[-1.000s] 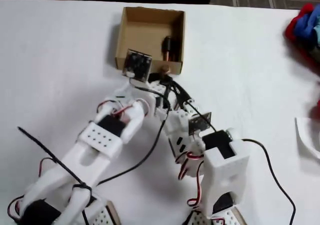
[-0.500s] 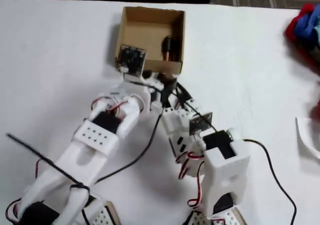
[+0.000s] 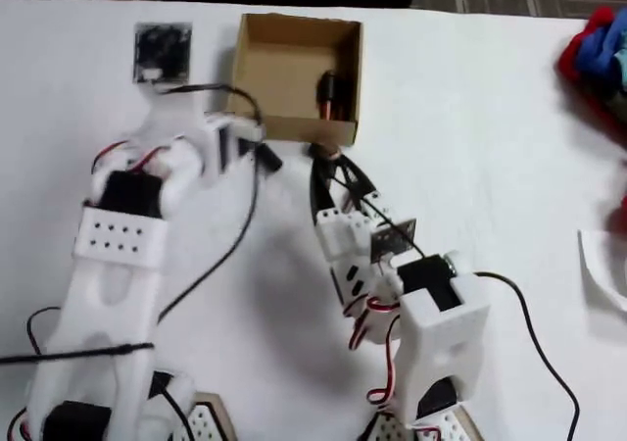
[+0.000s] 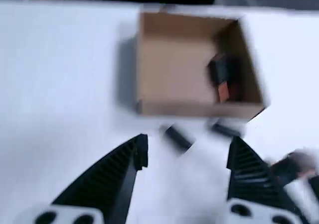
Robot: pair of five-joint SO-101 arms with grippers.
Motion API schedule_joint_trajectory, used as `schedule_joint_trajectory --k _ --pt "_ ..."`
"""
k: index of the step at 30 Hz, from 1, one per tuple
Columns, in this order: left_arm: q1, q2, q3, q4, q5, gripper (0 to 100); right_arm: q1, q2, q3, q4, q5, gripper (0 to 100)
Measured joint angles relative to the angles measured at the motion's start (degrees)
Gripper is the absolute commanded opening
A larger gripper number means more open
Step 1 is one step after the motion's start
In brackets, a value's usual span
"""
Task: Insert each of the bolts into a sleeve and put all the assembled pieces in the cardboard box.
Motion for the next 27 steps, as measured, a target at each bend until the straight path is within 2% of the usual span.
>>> schedule_joint_trajectory --k 5,9,13,21,24,27 --pt "-2.55 0.0 8.35 -1.14 -12.84 26 0.09 -0.53 -1.14 3.43 0.0 2.1" --pt "-2.55 0.0 13.19 -6.42 -16.0 26 2.2 -7.3 -5.01 14.86 0.0 2.1" --pt "-4.13 0.0 18.64 -12.92 -16.35 26 3.34 -17.14 -12.75 35.34 0.0 2.1" --pt "-7.3 0.0 30.59 -26.99 -12.57 26 3.69 -26.73 -39.47 88.62 0.0 2.2" --pt "-8.44 0.0 34.99 -31.56 -12.57 26 4.84 -27.08 -41.85 101.54 0.0 2.2" --pt "-8.88 0.0 35.6 -33.58 -12.57 26 4.84 -26.99 -43.16 109.8 0.0 2.2"
